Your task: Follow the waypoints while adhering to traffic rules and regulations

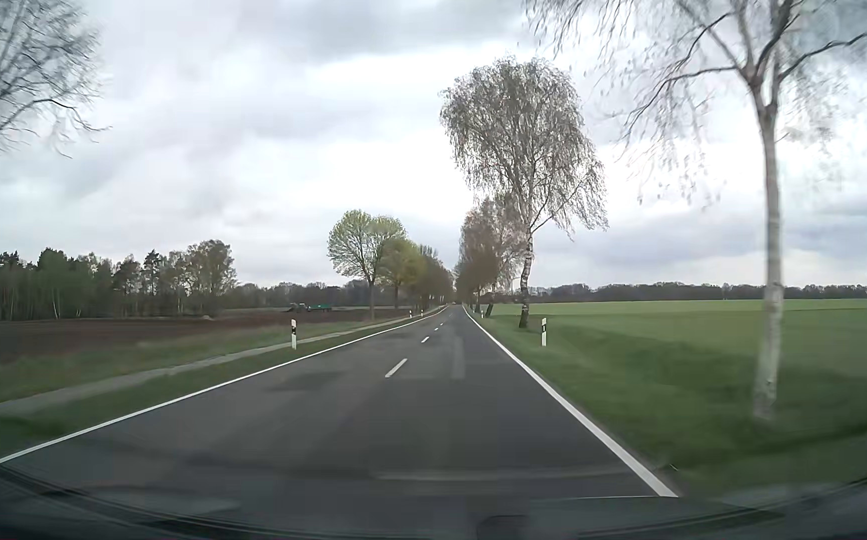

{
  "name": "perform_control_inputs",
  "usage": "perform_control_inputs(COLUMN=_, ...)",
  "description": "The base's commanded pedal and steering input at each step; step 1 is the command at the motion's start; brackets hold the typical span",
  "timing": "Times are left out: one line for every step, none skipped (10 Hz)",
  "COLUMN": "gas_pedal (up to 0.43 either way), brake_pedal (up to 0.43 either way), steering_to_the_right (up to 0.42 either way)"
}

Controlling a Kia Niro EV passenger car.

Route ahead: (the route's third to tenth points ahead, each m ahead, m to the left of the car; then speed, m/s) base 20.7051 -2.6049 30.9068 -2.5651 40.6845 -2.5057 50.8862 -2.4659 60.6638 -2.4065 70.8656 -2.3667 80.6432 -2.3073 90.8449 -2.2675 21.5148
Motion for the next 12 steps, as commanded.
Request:
perform_control_inputs(gas_pedal=0.110, brake_pedal=0.000, steering_to_the_right=-0.001)
perform_control_inputs(gas_pedal=0.098, brake_pedal=0.000, steering_to_the_right=-0.001)
perform_control_inputs(gas_pedal=0.098, brake_pedal=0.000, steering_to_the_right=-0.001)
perform_control_inputs(gas_pedal=0.098, brake_pedal=0.000, steering_to_the_right=-0.001)
perform_control_inputs(gas_pedal=0.098, brake_pedal=0.000, steering_to_the_right=-0.001)
perform_control_inputs(gas_pedal=0.098, brake_pedal=0.006, steering_to_the_right=-0.001)
perform_control_inputs(gas_pedal=0.098, brake_pedal=0.000, steering_to_the_right=-0.001)
perform_control_inputs(gas_pedal=0.098, brake_pedal=0.000, steering_to_the_right=-0.001)
perform_control_inputs(gas_pedal=0.098, brake_pedal=0.000, steering_to_the_right=-0.001)
perform_control_inputs(gas_pedal=0.098, brake_pedal=0.000, steering_to_the_right=-0.001)
perform_control_inputs(gas_pedal=0.098, brake_pedal=0.000, steering_to_the_right=-0.001)
perform_control_inputs(gas_pedal=0.098, brake_pedal=0.000, steering_to_the_right=-0.001)
